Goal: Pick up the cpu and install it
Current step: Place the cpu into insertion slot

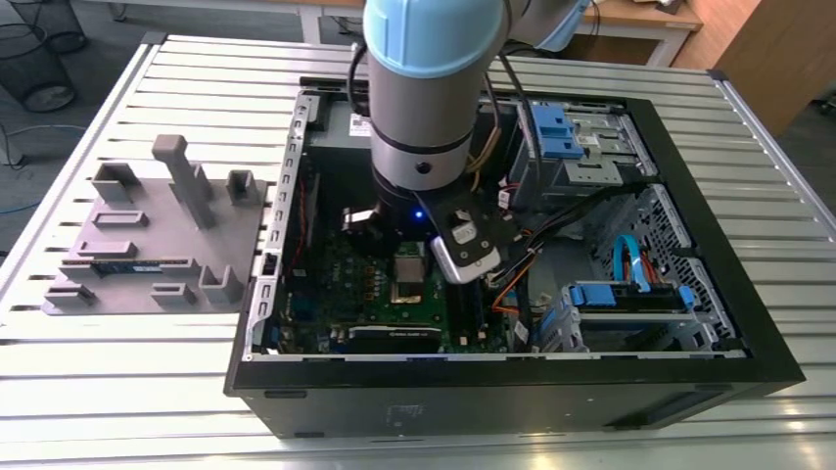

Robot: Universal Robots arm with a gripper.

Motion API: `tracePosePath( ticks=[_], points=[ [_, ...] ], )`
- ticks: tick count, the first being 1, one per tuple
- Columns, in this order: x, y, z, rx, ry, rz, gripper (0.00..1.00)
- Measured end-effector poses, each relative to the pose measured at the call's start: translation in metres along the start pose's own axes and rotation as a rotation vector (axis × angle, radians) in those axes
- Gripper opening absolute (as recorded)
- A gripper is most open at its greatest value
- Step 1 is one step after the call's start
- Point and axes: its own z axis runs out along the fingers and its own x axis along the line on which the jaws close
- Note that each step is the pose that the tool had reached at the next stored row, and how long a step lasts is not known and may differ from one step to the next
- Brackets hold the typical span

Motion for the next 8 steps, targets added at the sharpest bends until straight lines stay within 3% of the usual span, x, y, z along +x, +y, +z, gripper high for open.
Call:
tracePosePath(
  ticks=[8],
  points=[
    [-0.0003,-0.0015,0.0113,0.0011,0.0022,0.001,0.47]
  ],
)
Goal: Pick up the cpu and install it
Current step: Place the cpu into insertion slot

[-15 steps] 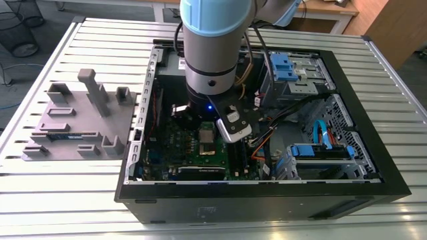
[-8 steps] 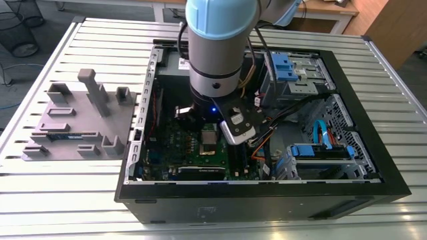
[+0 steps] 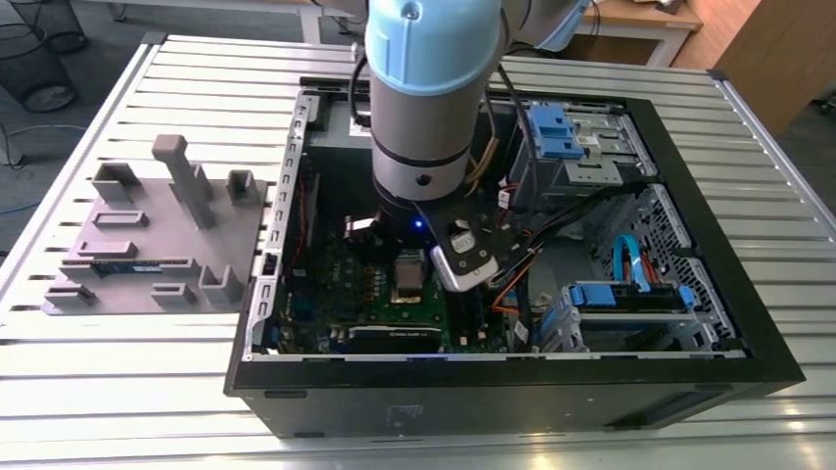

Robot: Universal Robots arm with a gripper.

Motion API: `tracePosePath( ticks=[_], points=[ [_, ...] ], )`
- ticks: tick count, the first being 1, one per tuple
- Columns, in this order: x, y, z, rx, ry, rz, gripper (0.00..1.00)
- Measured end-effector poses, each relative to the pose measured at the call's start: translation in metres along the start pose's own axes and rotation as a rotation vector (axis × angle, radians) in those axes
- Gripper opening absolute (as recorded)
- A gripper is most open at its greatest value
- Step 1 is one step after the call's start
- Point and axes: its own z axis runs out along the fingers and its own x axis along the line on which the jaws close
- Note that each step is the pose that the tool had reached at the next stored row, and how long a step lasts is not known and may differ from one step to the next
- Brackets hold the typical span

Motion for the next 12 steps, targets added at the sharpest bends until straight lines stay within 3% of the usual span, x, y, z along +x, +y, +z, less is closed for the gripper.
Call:
tracePosePath(
  ticks=[12],
  points=[
    [0.0003,-0.0018,0.0127,0.0001,0.0029,0.0,0.47]
  ],
)
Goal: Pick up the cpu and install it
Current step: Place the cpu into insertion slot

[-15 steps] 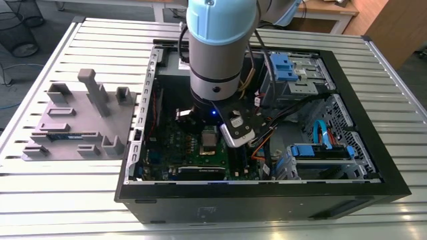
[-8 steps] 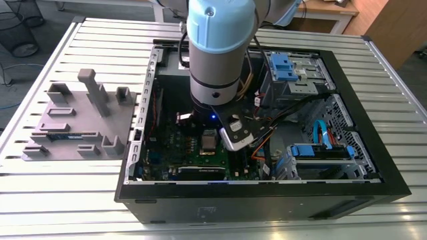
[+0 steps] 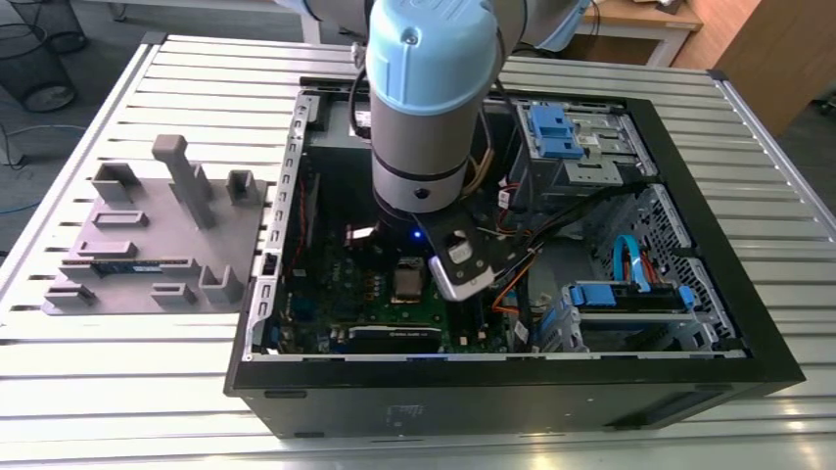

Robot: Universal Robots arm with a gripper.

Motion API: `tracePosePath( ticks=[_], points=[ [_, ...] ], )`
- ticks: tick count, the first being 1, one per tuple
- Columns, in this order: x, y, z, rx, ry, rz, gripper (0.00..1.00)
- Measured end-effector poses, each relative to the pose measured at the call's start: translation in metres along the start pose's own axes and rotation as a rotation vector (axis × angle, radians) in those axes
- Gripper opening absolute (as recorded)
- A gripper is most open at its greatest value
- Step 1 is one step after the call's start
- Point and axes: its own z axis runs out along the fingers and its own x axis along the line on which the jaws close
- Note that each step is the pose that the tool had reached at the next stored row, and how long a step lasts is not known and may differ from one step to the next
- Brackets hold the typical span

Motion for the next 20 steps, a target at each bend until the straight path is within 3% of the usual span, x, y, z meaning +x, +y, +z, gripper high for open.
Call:
tracePosePath(
  ticks=[20],
  points=[
    [0.0013,-0.0026,0.0085,-0.001,0.0002,-0.002,0.47]
  ],
)
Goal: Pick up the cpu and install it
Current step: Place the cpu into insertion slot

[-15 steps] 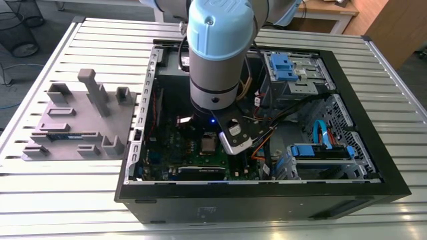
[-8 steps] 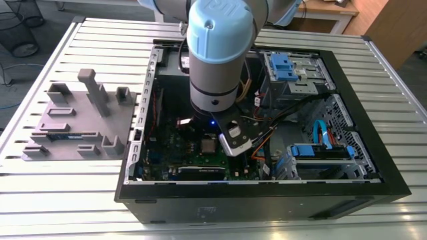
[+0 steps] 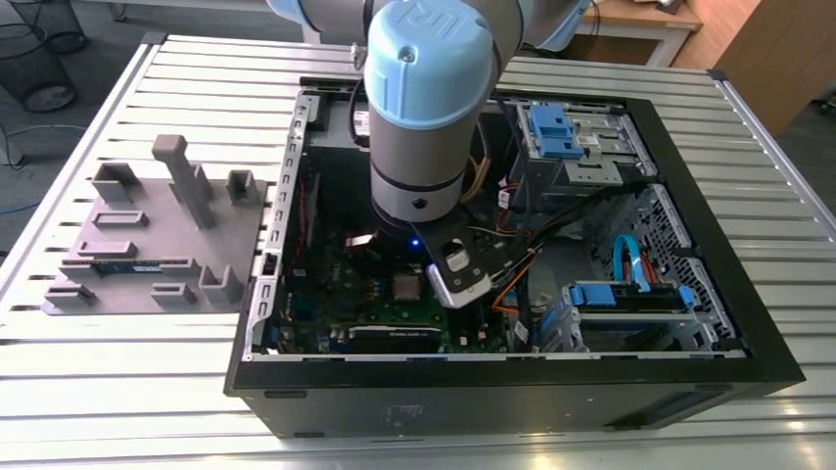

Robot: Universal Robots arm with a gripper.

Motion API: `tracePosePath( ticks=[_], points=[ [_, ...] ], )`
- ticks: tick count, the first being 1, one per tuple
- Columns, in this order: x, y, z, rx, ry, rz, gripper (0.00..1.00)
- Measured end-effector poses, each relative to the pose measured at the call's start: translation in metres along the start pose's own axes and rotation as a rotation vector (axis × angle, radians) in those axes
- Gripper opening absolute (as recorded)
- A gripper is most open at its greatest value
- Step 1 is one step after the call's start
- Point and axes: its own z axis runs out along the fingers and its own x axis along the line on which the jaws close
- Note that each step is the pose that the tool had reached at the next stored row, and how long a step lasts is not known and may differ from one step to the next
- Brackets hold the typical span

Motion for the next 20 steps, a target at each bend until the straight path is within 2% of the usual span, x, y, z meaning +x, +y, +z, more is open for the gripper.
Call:
tracePosePath(
  ticks=[9,12,20],
  points=[
    [0.0003,0.0011,0.0009,-0.0001,-0.0001,0.0,0.47],
    [0.0004,0.0011,0.0036,0.0002,0.0001,0.0,0.47],
    [0.0004,0.0011,0.0038,-0.0002,-0.0001,0.0,0.47]
  ],
)
